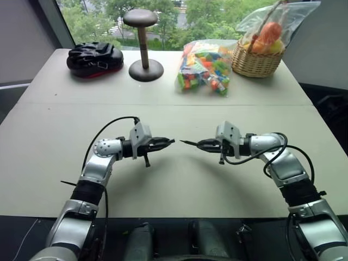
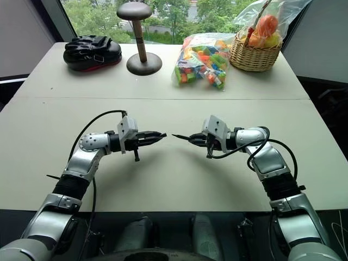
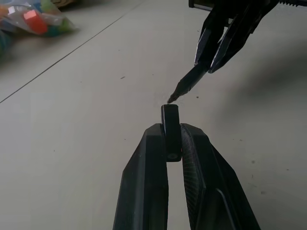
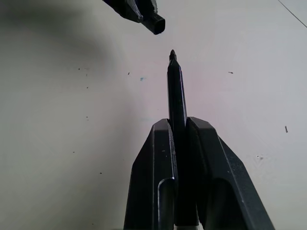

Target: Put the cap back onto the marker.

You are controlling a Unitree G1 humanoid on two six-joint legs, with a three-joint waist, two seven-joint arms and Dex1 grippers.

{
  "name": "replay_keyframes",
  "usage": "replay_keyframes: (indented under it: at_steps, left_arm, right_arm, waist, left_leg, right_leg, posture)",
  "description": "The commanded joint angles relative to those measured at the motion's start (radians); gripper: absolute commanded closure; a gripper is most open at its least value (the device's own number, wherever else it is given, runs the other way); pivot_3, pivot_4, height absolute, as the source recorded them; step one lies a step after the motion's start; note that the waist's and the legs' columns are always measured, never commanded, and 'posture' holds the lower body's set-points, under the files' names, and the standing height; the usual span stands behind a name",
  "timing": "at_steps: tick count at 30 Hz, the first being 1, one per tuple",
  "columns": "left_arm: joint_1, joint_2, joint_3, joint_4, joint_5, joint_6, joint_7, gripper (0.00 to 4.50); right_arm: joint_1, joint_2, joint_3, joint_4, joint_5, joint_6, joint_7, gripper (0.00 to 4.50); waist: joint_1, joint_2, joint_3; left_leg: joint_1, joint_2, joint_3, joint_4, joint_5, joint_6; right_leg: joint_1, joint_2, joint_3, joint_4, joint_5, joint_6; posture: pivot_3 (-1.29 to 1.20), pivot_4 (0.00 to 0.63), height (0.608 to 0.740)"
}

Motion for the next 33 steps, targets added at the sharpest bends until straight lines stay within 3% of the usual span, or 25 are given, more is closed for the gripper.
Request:
replay_keyframes:
  at_steps: [1, 33]
  left_arm:
    - [-0.017, -0.006, 0.004, -0.042, -0.022, 0.002, 0.000, 4.44]
    - [-0.048, 0.011, 0.006, 0.021, -0.006, -0.027, -0.014, 4.44]
  right_arm:
    - [-0.009, 0.004, -0.010, -0.030, 0.001, -0.012, 0.003, 4.50]
    - [0.015, 0.004, -0.008, -0.062, 0.001, 0.001, 0.000, 4.50]
  waist:
    - [0.000, 0.000, 0.000]
    - [0.000, 0.000, 0.000]
  left_leg:
    - [0.000, 0.000, 0.000, 0.000, 0.000, 0.000]
    - [-0.001, -0.001, 0.000, 0.001, 0.000, 0.000]
  right_leg:
    - [0.000, 0.000, 0.000, 0.000, 0.000, 0.000]
    - [0.000, 0.000, 0.000, -0.001, 0.001, 0.001]
  posture:
    - [0.00, 0.150, 0.740]
    - [0.00, 0.150, 0.740]
